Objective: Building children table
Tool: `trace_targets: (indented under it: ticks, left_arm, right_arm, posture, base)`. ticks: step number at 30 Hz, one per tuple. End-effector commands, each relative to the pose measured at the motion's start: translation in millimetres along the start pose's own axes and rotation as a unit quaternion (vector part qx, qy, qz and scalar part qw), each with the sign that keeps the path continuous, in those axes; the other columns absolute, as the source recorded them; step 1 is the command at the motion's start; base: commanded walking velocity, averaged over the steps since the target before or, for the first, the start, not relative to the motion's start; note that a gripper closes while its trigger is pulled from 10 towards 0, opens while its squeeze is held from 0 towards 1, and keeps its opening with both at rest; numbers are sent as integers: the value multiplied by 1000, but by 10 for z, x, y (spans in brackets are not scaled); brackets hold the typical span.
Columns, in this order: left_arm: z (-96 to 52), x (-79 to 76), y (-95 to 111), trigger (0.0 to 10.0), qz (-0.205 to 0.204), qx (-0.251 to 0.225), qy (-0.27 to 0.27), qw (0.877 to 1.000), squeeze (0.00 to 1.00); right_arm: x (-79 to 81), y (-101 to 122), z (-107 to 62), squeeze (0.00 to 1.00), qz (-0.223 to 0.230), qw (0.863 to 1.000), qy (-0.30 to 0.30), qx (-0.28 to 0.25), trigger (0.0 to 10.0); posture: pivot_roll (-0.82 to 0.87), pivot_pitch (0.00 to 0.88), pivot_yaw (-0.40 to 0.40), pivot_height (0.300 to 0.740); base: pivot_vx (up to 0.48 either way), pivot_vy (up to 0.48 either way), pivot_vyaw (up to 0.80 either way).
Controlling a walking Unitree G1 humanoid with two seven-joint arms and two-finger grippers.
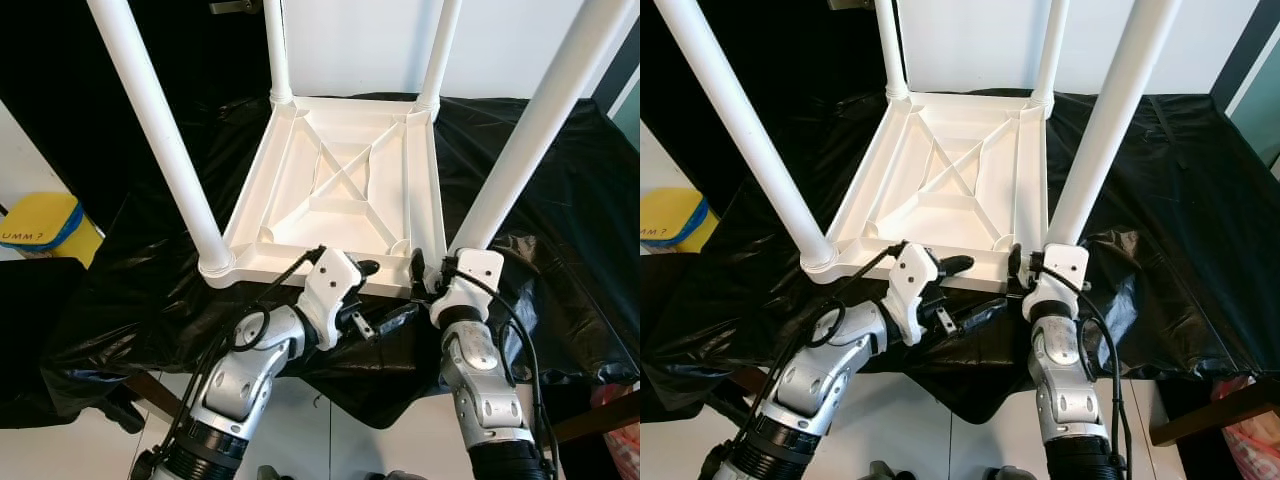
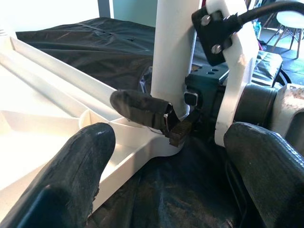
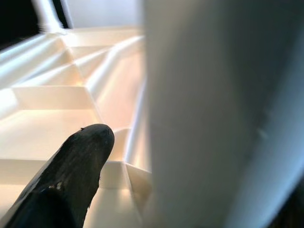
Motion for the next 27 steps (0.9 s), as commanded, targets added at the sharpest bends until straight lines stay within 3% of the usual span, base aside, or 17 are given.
trace_targets:
  ticks: [1,2,3,4,5,7,10,14,21,22,23,24,27]
  left_arm:
    - [-12,31,-17,10000,-7,0,23,1000,0]
    - [-13,30,-18,10000,-7,0,22,1000,0]
    - [-13,30,-18,10000,-7,0,22,1000,0]
    - [-13,29,-16,10000,-6,1,20,1000,0]
    - [-13,32,-15,10000,-6,2,20,1000,0]
    - [-13,32,-15,10000,-6,2,20,1000,0]
    - [-12,45,-3,10000,-4,1,20,1000,0]
    - [-11,53,7,10000,-3,0,20,1000,0]
    - [-2,44,16,10000,-1,0,18,1000,0]
    - [-2,46,19,10000,-1,-1,18,1000,0]
    - [-2,46,19,10000,-1,-1,18,1000,0]
    - [-6,48,21,10000,-2,-1,19,1000,0]
    - [-12,52,22,10000,-1,-1,21,1000,0]
  right_arm:
    - [2,3,-33,1000,8,999,31,-11,10000]
    - [3,15,-42,408,10,998,58,-19,10000]
    - [3,15,-42,408,10,998,58,-19,10000]
    - [1,25,-52,0,4,995,91,-28,10000]
    - [-8,24,-57,0,-1,991,128,-36,10000]
    - [-8,24,-57,0,-1,991,128,-36,10000]
    - [-61,4,-42,0,-28,976,211,-48,10000]
    - [-111,-27,-1,0,-48,964,258,-45,10000]
    - [-138,-78,81,0,-76,954,289,-40,10000]
    - [-133,-88,83,0,-76,952,295,-39,4039]
    - [-133,-88,83,0,-76,952,295,-39,4039]
    - [-133,-117,84,0,-76,951,298,-33,0]
    - [-134,-167,78,0,-79,951,299,-23,0]
  posture:
    - [-105,76,13,740]
    - [-106,79,13,740]
    - [-106,79,13,740]
    - [-108,80,17,740]
    - [-112,80,22,740]
    - [-112,80,22,740]
    - [-110,78,25,740]
    - [-110,76,29,740]
    - [-104,74,29,740]
    - [-101,75,27,740]
    - [-101,75,27,740]
    - [-98,77,25,740]
    - [-97,78,25,740]
  base:
    - [0,0,0]
    - [0,0,0]
    - [0,0,0]
    - [0,0,0]
    - [0,0,0]
    - [0,0,0]
    - [0,0,0]
    - [0,0,0]
    - [0,0,0]
    - [0,0,0]
    - [0,0,0]
    - [0,0,0]
    - [0,0,0]
Point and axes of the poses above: a point about 5 cm out from each wrist's last joint towards the gripper, its own z axis pointing out of the wrist towards the gripper, its own y axis along the axis of the wrist's last joint, x = y × z, the point moved 4 cm from there along z, pointing out of the wrist towards the gripper, and after that the axes turned 14 degrees about -z, right-handed, at the moved point
